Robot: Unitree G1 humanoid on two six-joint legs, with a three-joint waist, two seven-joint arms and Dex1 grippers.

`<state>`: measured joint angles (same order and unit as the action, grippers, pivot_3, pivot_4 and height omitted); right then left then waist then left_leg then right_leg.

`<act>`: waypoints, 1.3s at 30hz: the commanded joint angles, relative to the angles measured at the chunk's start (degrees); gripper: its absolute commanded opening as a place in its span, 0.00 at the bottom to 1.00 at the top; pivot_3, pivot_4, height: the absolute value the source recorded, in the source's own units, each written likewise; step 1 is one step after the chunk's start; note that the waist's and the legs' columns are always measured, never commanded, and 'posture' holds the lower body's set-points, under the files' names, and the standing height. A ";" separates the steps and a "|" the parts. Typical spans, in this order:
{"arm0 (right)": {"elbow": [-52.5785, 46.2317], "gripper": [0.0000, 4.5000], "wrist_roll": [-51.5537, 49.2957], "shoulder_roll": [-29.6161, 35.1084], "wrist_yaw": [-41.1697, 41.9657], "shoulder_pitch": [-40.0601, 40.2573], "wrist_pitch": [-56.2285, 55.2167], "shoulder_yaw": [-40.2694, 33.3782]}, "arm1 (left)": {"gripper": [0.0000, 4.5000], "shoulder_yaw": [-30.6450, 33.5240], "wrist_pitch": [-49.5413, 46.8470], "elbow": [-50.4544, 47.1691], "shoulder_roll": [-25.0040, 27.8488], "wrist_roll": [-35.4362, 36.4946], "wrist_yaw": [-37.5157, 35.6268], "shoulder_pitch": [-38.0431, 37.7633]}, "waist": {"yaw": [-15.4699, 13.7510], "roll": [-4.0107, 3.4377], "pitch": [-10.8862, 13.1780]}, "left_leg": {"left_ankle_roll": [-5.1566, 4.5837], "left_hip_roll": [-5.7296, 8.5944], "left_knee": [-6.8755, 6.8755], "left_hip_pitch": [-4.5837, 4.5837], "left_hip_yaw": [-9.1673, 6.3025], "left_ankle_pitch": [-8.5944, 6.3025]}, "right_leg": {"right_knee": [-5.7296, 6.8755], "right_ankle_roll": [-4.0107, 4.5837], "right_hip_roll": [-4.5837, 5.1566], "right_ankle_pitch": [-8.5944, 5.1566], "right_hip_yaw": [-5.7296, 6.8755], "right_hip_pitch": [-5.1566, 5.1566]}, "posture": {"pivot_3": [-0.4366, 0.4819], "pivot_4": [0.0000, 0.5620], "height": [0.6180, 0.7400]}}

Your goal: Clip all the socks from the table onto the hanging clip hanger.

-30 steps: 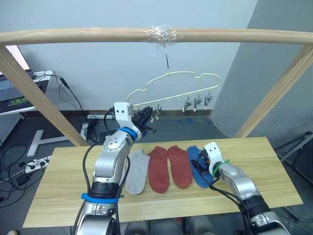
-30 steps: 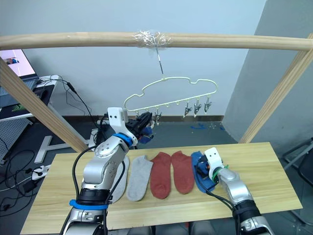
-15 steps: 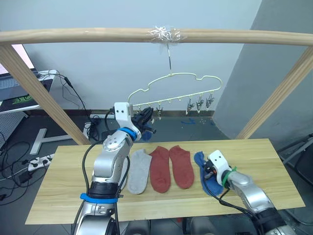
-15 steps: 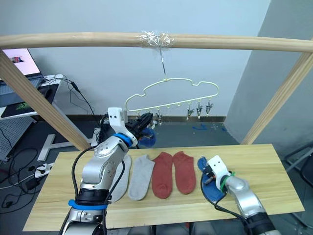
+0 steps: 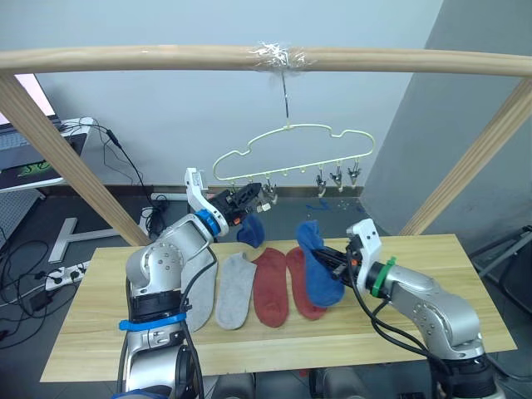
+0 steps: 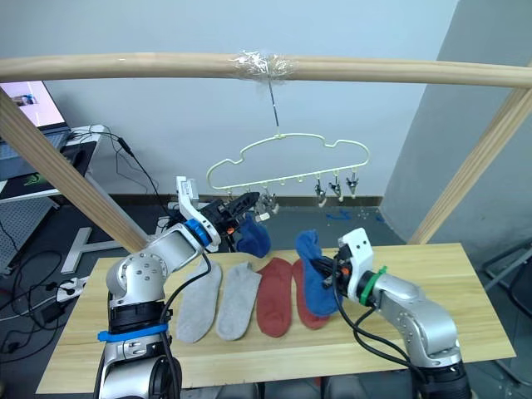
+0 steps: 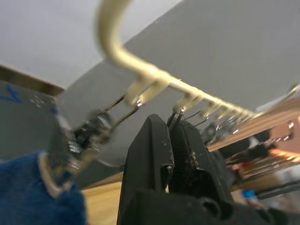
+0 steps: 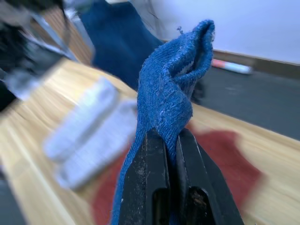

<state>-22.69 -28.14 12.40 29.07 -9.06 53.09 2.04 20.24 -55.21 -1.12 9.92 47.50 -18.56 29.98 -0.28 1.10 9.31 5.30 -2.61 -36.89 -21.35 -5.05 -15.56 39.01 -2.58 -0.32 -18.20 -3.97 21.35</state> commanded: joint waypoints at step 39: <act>5.53 0.00 -14.44 -12.81 -9.26 -10.61 4.64 -3.00 | 0.14 -0.44 -3.73 -3.59 0.36 9.70 3.92 -0.94 | -0.95 -0.08 0.05 | 0.01 -0.01 0.04 -0.51 -0.11 0.01 | 0.01 0.02 0.02 0.01 0.17 0.52 | 0.63 0.28 1.00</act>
<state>-15.92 -41.47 -0.32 19.71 -19.16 58.75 -0.90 20.17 -59.51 -2.63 9.86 56.28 -14.32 29.11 -1.22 1.02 9.36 5.31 -2.61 -36.85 -21.86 -5.15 -15.55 39.02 -2.57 -0.30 -18.19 -3.80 21.87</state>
